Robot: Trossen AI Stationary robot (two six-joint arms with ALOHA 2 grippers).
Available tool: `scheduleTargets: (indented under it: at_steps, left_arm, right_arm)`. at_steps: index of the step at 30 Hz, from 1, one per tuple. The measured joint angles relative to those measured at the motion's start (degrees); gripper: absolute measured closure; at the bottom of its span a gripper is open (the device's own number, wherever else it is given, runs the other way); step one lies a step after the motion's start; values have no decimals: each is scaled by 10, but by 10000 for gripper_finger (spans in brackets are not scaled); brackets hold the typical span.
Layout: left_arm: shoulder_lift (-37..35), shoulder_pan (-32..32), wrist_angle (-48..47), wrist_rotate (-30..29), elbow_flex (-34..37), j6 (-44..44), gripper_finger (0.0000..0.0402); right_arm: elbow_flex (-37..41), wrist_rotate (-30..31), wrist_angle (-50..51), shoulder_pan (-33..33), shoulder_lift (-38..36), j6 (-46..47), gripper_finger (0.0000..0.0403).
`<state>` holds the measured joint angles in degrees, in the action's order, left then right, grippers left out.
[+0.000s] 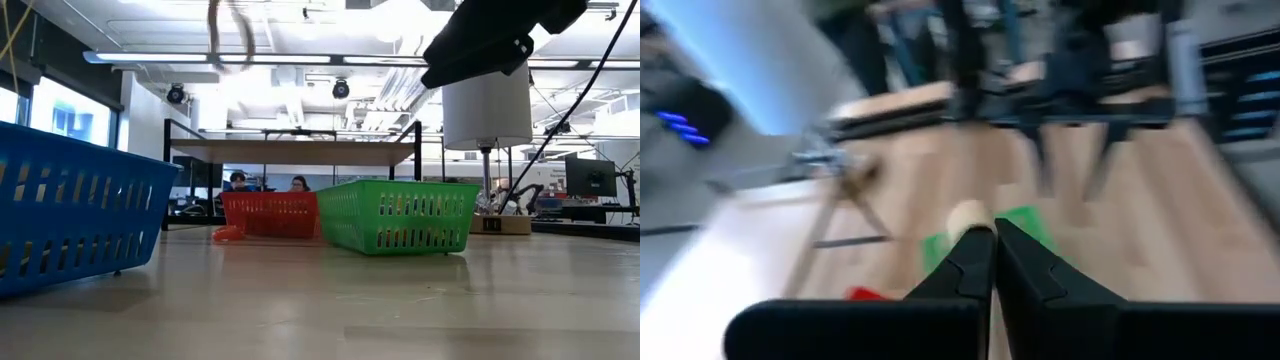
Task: Pick & Place Office Desk Supplies
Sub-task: Put the brown rubber band into the blue bin
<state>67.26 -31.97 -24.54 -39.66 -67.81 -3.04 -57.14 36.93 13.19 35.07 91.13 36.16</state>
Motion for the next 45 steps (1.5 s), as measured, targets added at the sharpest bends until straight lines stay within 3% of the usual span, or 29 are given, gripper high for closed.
scheduleTargets:
  at_steps: [6, 15, 25, 38, 45]
  left_arm:
    - [20, -43, -76, 43, -78, -116, 401]
    - [83, -93, -140, 58, -86, -365, 401]
    - [150, -116, -64, 153, -86, -447, 401]
    - [179, -127, -95, 204, -86, -586, 401]
    - [179, -143, -102, 190, -86, -620, 401]
  right_arm:
    - [0, 2, -17, 14, 0, -1, 213]
    - [0, 4, -34, 44, 0, 3, 213]
    - [0, 21, -56, 61, 0, 1, 213]
    - [0, 17, -95, 58, 12, -15, 213]
    - [0, 10, -96, 58, 12, -4, 213]
